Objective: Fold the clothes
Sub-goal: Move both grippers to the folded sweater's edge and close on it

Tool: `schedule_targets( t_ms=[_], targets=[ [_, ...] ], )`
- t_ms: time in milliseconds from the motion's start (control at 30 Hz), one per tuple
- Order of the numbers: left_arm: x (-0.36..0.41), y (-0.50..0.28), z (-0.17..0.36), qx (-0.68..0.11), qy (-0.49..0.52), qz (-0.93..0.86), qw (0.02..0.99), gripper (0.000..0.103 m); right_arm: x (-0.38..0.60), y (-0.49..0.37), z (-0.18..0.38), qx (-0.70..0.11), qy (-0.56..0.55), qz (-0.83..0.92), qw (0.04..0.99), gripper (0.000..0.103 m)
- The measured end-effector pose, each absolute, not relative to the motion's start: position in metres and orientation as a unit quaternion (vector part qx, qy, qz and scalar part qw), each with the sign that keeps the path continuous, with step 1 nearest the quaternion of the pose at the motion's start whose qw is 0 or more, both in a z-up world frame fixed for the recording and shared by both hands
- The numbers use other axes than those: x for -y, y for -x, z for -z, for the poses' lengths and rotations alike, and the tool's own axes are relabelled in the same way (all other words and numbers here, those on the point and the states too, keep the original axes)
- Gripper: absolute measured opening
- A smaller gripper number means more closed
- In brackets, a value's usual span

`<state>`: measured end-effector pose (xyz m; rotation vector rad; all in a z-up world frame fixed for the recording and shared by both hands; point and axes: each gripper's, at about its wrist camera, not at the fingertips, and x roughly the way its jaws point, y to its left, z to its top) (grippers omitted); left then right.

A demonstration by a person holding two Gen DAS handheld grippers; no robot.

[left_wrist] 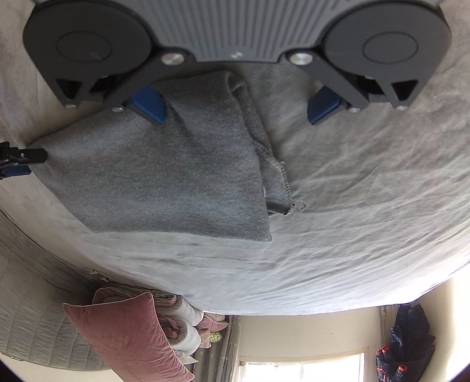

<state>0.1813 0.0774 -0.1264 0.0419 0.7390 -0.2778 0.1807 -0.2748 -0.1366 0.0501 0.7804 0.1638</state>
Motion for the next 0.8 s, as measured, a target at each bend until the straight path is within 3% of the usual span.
schedule_targets(
  t_ms=[433,800],
  targets=[
    [-0.116,-0.172,0.124,-0.400,-0.017,0.087,0.912,0.103,0.299,-0.158,0.147,-0.410,0.001,-0.059,0.910,0.103],
    [-0.139,-0.179,0.110,-0.384,0.161,0.112,0.902,0.103,0.293,-0.163,0.146,-0.436,0.022,-0.045,0.899,0.103]
  ],
)
